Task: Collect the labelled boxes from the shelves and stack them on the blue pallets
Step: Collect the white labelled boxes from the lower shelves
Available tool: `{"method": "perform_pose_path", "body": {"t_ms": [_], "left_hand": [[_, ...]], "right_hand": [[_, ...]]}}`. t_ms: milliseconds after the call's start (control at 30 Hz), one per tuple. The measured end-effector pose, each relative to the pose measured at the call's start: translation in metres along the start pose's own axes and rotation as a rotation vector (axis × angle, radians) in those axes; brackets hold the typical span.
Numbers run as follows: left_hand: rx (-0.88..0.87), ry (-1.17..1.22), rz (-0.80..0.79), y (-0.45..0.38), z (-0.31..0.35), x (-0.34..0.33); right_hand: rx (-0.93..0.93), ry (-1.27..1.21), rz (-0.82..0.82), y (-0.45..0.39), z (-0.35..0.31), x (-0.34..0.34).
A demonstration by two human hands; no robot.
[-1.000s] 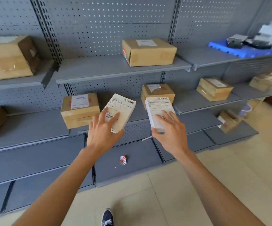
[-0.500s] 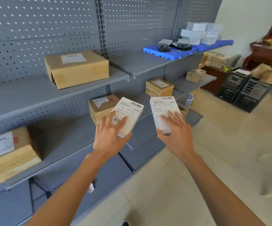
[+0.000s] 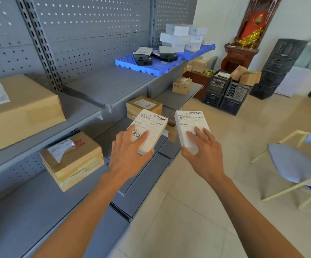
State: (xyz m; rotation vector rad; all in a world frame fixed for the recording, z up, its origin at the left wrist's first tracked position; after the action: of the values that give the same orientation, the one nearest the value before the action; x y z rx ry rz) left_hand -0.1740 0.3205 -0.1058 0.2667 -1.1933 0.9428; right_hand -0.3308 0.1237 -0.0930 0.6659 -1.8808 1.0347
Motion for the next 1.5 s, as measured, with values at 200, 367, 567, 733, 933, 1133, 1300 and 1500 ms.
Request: {"method": "perform_pose_path", "body": {"t_ms": [200, 367, 567, 733, 933, 1133, 1300, 1500], "left_hand": [[-0.105, 0.027, -0.056, -0.067, 0.041, -0.035], [-0.167, 0.021, -0.078, -0.120, 0.086, -0.078], [-0.207, 0.012, -0.115, -0.200, 0.158, -0.129], [-0.208, -0.008, -0.096, -0.260, 0.208, -0.164], [-0.207, -0.003, -0.084, -0.322, 0.243, -0.201], [-0.196, 0.014, -0.089, -0.397, 0.263, -0.241], [-0.215, 0.026, -0.075, -0.471, 0.272, -0.272], [-0.239, 0.078, -0.060, -0.564, 0.287, -0.290]], "right_hand": [[-0.108, 0.027, 0.025, -0.028, 0.063, 0.006], [-0.160, 0.019, 0.058, -0.057, 0.126, 0.003], [-0.225, 0.010, 0.076, -0.116, 0.216, 0.012], [-0.220, 0.022, 0.085, -0.170, 0.279, 0.020], [-0.199, 0.036, 0.054, -0.224, 0.333, 0.012], [-0.219, 0.035, 0.049, -0.287, 0.385, -0.007], [-0.212, 0.059, 0.049, -0.356, 0.420, -0.028], [-0.213, 0.059, 0.104, -0.441, 0.452, -0.038]]}}
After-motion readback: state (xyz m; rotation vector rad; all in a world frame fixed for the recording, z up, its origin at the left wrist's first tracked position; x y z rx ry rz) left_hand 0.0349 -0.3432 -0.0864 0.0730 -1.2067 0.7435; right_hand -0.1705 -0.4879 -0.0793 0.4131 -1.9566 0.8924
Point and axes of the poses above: each hand's wrist, its own y-axis away from the middle knuckle, its own x-axis out of the back of the hand, z = x × y, the point moved 6 cm from there along -y, towards the middle knuckle, and after that the axes turned 3 degrees about x, right-handed, at the moved point
